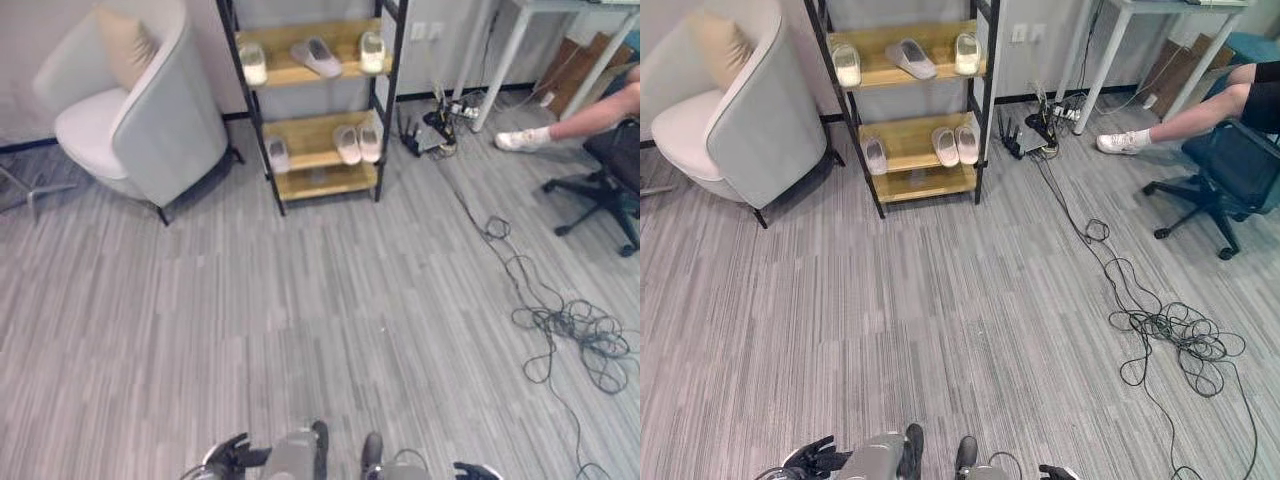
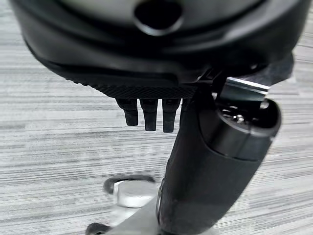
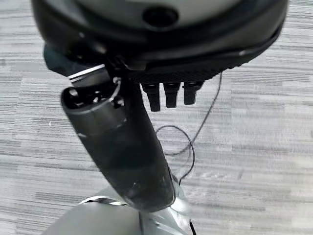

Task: Arrange the slippers neatly on the shoe rack.

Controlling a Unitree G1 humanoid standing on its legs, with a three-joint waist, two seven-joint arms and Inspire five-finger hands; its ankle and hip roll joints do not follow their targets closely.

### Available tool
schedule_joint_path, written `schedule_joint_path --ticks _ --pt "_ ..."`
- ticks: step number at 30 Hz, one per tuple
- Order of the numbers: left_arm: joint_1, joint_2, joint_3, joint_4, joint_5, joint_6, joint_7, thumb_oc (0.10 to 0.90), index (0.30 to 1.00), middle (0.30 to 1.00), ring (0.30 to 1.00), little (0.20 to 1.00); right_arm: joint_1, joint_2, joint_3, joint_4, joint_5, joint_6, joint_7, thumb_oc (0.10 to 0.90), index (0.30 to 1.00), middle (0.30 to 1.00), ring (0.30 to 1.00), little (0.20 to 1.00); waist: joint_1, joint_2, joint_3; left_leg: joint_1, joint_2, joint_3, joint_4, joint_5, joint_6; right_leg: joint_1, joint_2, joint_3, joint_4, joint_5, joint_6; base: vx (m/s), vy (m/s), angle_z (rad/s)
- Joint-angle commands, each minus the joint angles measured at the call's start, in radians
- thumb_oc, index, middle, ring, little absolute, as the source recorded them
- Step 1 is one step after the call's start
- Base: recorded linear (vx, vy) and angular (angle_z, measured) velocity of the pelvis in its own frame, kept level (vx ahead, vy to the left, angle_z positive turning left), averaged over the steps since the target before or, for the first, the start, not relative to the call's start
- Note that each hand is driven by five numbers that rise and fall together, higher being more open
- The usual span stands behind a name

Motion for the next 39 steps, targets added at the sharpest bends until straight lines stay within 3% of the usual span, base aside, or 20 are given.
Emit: schedule_joint_path --ticks 1,3,6,8,9,10,12,14,15,16,18,20,23,25,29,31,33,35,36,39 --pt "0.06 -0.023 -0.018 0.04 0.029 -0.008 -0.008 0.8 0.9 0.9 0.9 0.9 0.015 -0.061 -0.032 -0.001 0.021 -0.013 -0.018 0.8 0.9 0.9 0.9 0.9 0.054 0.02 -0.064 -0.039 0.001 -0.023 -0.211 0.062 0.016 0.119 -0.012 0.053 0.007 -0.089 0.118 0.38 0.163 0.12" --pt "0.071 -0.022 0.001 0.07 0.043 0.005 -0.018 0.8 0.9 0.9 0.9 0.9 0.026 -0.056 -0.045 0.011 0.023 -0.013 -0.015 0.8 0.9 0.9 0.9 0.9 0.066 0.018 -0.085 -0.016 -0.004 -0.032 -0.311 0.082 0.02 0.157 -0.015 0.059 -0.005 -0.104 0.138 0.42 0.201 0.03" --pt "0.089 -0.009 0.02 0.076 0.075 0.008 -0.006 0.8 0.9 0.9 0.9 0.9 0.05 -0.044 -0.068 0.021 0.024 -0.003 -0.013 0.8 0.9 0.9 0.9 0.9 0.067 -0.006 -0.124 0.001 -0.034 -0.028 -0.275 0.084 0.049 0.179 -0.052 0.075 0.02 -0.108 0.162 0.43 0.239 -0.33" --pt "0.081 -0.002 0.02 0.071 0.083 0.007 -0.003 0.8 0.9 0.9 0.9 0.9 0.06 -0.031 -0.076 0.015 0.027 0.001 -0.007 0.8 0.9 0.9 0.9 0.9 0.068 -0.024 -0.137 0.02 -0.06 -0.022 -0.254 0.049 0.076 0.167 -0.09 0.096 0.085 -0.078 0.186 0.37 0.288 -0.26" --pt "0.072 0.001 0.015 0.063 0.087 0.006 0.002 0.8 0.9 0.9 0.9 0.9 0.057 -0.025 -0.07 0.009 0.025 0.004 -0.004 0.8 0.9 0.9 0.9 0.9 0.07 -0.03 -0.143 0.031 -0.074 -0.017 -0.248 0.032 0.093 0.143 -0.107 0.108 0.14 -0.035 0.204 0.4 0.413 -0.32" --pt "0.049 0.003 -0.004 0.043 0.095 0.005 0.012 0.8 0.9 0.9 0.9 0.9 0.04 -0.023 -0.051 -0.009 0.005 0.01 -0.003 0.8 0.9 0.9 0.9 0.9 0.064 -0.035 -0.14 0.067 -0.108 -0.014 -0.242 -0.003 0.13 0.076 -0.16 0.121 0.299 0.117 0.236 0.35 0.439 -0.26" --pt "0.014 0.009 -0.07 0.007 0.158 -0.001 0.044 0.8 0.9 0.9 0.9 0.9 0.017 -0.025 -0.034 -0.03 -0.001 0.01 -0.007 0.8 0.9 0.9 0.9 0.9 0.04 -0.015 -0.12 0.136 -0.136 -0.021 -0.249 -0.037 0.167 0.01 -0.191 0.132 0.453 0.234 0.225 0.33 0.43 -0.38" --pt "-0.012 0.018 -0.106 -0.026 0.174 -0.008 0.051 0.8 0.9 0.9 0.9 0.9 0.004 -0.021 -0.026 -0.053 0.005 -0.001 -0.015 0.8 0.9 0.9 0.9 0.9 0.013 0.019 -0.1 0.211 -0.135 -0.04 -0.276 -0.063 0.185 -0.078 -0.179 0.131 0.582 0.224 0.199 0.26 0.3 -0.03" --pt "-0.012 0.018 -0.106 -0.026 0.174 -0.008 0.051 0.8 0.9 0.9 0.9 0.9 0.004 -0.021 -0.026 -0.053 0.005 -0.001 -0.015 0.8 0.9 0.9 0.9 0.9 0.013 0.018 -0.099 0.212 -0.136 -0.039 -0.277 -0.063 0.185 -0.079 -0.18 0.132 0.584 0.223 0.199 0.34 0.235 0.04" --pt "-0.027 0.018 -0.1 -0.045 0.142 -0.01 0.042 0.8 0.9 0.9 0.9 0.9 0.006 -0.02 -0.014 -0.055 -0.004 -0.009 -0.015 0.8 0.9 0.9 0.9 0.9 -0.013 0.04 -0.087 0.266 -0.132 -0.059 -0.288 -0.086 0.185 -0.149 -0.141 0.106 0.579 0.14 0.177 0.23 0.113 0.0" --pt "-0.037 0.011 -0.093 -0.055 0.114 -0.012 0.032 0.8 0.9 0.9 0.9 0.9 0.003 -0.021 0.002 -0.053 -0.021 -0.009 -0.014 0.8 0.9 0.9 0.9 0.9 -0.035 0.053 -0.077 0.315 -0.132 -0.078 -0.293 -0.116 0.18 -0.195 -0.109 0.067 0.503 0.083 0.166 0.39 0.096 0.1" --pt "-0.042 -0.003 -0.111 -0.05 0.12 -0.016 0.031 0.8 0.9 0.9 0.9 0.9 0.006 -0.022 0.004 -0.054 -0.028 -0.009 -0.017 0.8 0.9 0.9 0.9 0.9 -0.058 0.048 -0.065 0.365 -0.142 -0.106 -0.293 -0.151 0.173 -0.235 -0.077 0.068 0.397 0.074 0.17 0.43 0.003 0.11" --pt "-0.046 -0.02 -0.126 -0.028 0.134 -0.015 0.029 0.8 0.9 0.9 0.9 0.9 0.015 -0.021 -0.012 -0.045 -0.006 -0.007 -0.016 0.8 0.9 0.9 0.9 0.9 -0.102 0.029 -0.057 0.443 -0.16 -0.154 -0.299 -0.201 0.158 -0.283 -0.02 0.132 0.156 0.142 0.203 0.44 -0.084 0.3" --pt "-0.041 -0.028 -0.126 -0.001 0.148 -0.013 0.024 0.8 0.9 0.9 0.9 0.9 0.019 -0.022 -0.024 -0.039 -0.005 -0.003 -0.017 0.8 0.9 0.9 0.9 0.9 -0.119 0.028 -0.06 0.479 -0.16 -0.176 -0.299 -0.221 0.144 -0.306 -0.015 0.14 0.061 0.181 0.215 0.44 -0.109 0.61" --pt "-0.01 -0.033 -0.125 0.04 0.191 -0.003 0.012 0.8 0.9 0.9 0.9 0.9 0.038 -0.03 -0.039 -0.027 -0.003 0.001 -0.008 0.8 0.9 0.9 0.9 0.9 -0.129 0.027 -0.091 0.512 -0.158 -0.206 -0.276 -0.238 0.126 -0.281 -0.017 0.14 0.039 0.205 0.197 0.35 -0.155 0.56" --pt "0.013 -0.036 -0.113 0.053 0.198 0.002 0.011 0.8 0.9 0.9 0.9 0.9 0.042 -0.039 -0.045 -0.022 -0.004 0.0 -0.005 0.8 0.9 0.9 0.9 0.9 -0.124 0.041 -0.111 0.53 -0.135 -0.217 -0.253 -0.227 0.108 -0.263 -0.002 0.139 0.07 0.193 0.178 0.39 -0.238 0.28" --pt "0.028 -0.035 -0.105 0.059 0.192 0.005 0.009 0.8 0.9 0.9 0.9 0.9 0.039 -0.05 -0.054 -0.02 0.007 0.0 -0.001 0.8 0.9 0.9 0.9 0.9 -0.118 0.056 -0.122 0.505 -0.113 -0.211 -0.162 -0.166 0.063 -0.231 0.015 0.128 0.09 0.166 0.156 0.33 -0.227 0.03" --pt "0.027 -0.035 -0.104 0.057 0.187 0.008 0.012 0.8 0.9 0.9 0.9 0.9 0.024 -0.056 -0.055 -0.026 0.022 -0.007 -0.005 0.8 0.9 0.9 0.9 0.9 -0.117 0.052 -0.12 0.394 -0.074 -0.175 0.073 -0.045 0.001 -0.172 0.019 0.126 0.086 0.129 0.123 0.24 -0.26 -0.06" --pt "0.019 -0.033 -0.108 0.049 0.178 0.011 0.016 0.8 0.9 0.9 0.9 0.9 0.015 -0.059 -0.056 -0.033 0.035 -0.01 -0.009 0.8 0.9 0.9 0.9 0.9 -0.117 0.043 -0.11 0.334 -0.024 -0.136 0.21 0.024 -0.015 -0.146 0.017 0.119 0.084 0.109 0.097 0.23 -0.329 0.09" --pt "-0.003 -0.035 -0.121 0.022 0.159 0.015 0.036 0.8 0.9 0.9 0.9 0.9 -0.012 -0.073 -0.038 -0.056 0.041 -0.014 -0.035 0.8 0.9 0.9 0.9 0.9 -0.085 0.004 -0.087 0.199 0.044 -0.037 0.379 0.018 0.026 -0.068 0.017 0.122 0.065 0.065 0.055 0.25 -0.274 0.03"
